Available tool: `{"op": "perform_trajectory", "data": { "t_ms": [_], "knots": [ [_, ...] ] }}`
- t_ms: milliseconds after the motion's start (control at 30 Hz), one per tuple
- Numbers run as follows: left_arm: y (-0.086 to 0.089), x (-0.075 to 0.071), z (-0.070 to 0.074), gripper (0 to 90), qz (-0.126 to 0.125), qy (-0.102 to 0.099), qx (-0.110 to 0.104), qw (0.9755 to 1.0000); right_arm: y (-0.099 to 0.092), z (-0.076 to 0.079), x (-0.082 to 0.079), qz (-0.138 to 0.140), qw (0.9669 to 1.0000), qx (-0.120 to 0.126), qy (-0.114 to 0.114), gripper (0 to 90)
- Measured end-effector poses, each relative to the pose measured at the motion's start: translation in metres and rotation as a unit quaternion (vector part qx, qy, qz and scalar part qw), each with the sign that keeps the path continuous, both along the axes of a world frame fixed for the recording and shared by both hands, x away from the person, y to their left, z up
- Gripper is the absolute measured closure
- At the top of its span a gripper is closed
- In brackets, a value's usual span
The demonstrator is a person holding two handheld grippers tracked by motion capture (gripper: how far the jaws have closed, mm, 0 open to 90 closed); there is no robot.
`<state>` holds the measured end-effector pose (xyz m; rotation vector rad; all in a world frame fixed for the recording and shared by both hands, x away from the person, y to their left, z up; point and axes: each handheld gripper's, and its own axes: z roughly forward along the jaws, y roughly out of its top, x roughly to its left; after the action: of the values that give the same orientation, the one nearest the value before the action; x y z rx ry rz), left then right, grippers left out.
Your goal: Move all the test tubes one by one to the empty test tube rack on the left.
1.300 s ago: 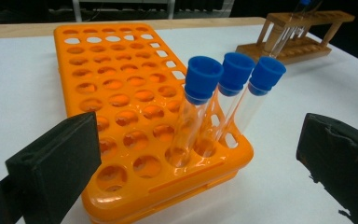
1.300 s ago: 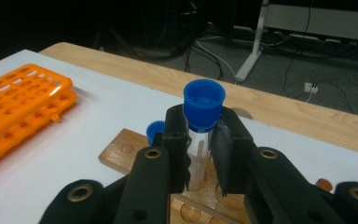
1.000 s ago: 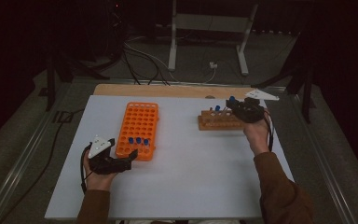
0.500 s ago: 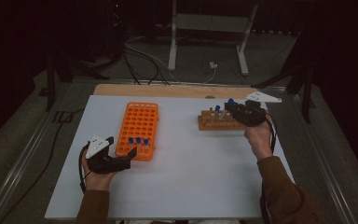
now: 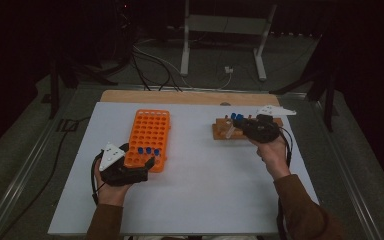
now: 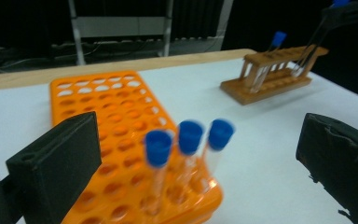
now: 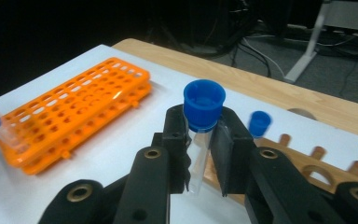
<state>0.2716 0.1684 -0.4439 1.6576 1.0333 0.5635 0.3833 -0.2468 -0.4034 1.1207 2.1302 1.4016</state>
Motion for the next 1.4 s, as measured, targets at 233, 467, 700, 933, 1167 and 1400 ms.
{"op": "perform_trajectory", "data": {
  "t_ms": [233,467,700,933,1167,1400],
  "knots": [
    [-0.024,0.001,0.012,2.7,-0.020,-0.017,0.005,0.9996,0.013,0.002,-0.008,0.025,0.9996,0.005,0.008,76.7],
    [-0.052,0.005,0.022,3.2,-0.036,-0.032,0.012,0.9988,0.026,0.004,-0.014,0.045,0.9987,0.008,0.022,76.7],
    [-0.088,0.011,0.026,7.5,-0.064,-0.029,0.020,0.9973,0.041,0.007,-0.024,0.072,0.9970,0.018,0.021,76.7],
    [-0.119,0.023,0.020,16.8,-0.079,-0.012,0.044,0.9959,0.057,0.008,-0.031,0.101,0.9945,0.023,0.018,76.7],
    [-0.136,0.030,0.016,38.6,-0.073,-0.012,0.060,0.9954,0.065,0.013,-0.039,0.129,0.9908,0.037,0.019,76.6],
    [-0.145,0.031,0.015,61.9,-0.091,-0.022,0.074,0.9928,0.071,0.014,-0.043,0.139,0.9895,0.034,0.022,76.6]
  ]
}}
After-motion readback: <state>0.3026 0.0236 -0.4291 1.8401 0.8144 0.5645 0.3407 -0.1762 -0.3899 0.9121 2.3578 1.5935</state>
